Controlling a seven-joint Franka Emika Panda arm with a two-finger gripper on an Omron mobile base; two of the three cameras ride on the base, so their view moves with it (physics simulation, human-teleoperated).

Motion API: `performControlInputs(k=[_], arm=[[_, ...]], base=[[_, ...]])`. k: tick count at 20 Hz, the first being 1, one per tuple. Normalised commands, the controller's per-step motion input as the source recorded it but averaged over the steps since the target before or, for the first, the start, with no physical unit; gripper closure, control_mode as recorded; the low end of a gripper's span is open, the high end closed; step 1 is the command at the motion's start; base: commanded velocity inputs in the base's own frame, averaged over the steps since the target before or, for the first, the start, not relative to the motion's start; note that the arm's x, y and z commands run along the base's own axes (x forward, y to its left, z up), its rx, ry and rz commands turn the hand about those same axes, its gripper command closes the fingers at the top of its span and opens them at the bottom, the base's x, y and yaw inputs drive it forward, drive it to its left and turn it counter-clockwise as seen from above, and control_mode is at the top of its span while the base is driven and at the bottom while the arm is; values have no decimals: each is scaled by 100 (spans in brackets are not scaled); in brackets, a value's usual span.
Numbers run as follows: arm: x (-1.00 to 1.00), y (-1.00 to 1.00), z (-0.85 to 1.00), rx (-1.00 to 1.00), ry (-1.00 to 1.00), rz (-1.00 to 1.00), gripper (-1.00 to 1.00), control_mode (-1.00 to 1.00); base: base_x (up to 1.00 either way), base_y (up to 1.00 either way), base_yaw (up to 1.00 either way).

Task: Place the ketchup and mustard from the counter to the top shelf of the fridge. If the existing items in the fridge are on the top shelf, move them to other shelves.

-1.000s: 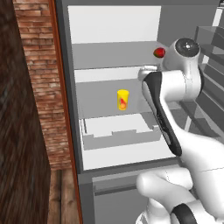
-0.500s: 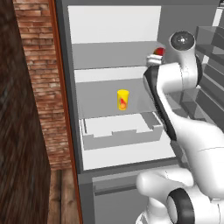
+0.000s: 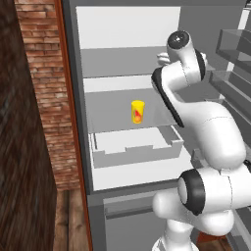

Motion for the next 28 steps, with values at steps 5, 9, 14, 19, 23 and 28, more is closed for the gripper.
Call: performControlInputs(k=[5, 9, 14, 19, 23, 28], arm=[[80, -19, 2, 0, 2, -8, -100, -100], [49, -29, 0, 0, 10, 0, -100, -100], [44, -40, 0, 1, 14, 0, -100, -100], [39, -5, 0, 0, 6, 0, -100, -100], [42, 0, -7, 0, 0, 0, -100, -100], [46, -1, -21, 0, -1, 0, -100, -100]], base=[[0, 0, 0], [0, 0, 0], [0, 0, 0], [0, 0, 0], [0, 0, 0], [0, 0, 0]])
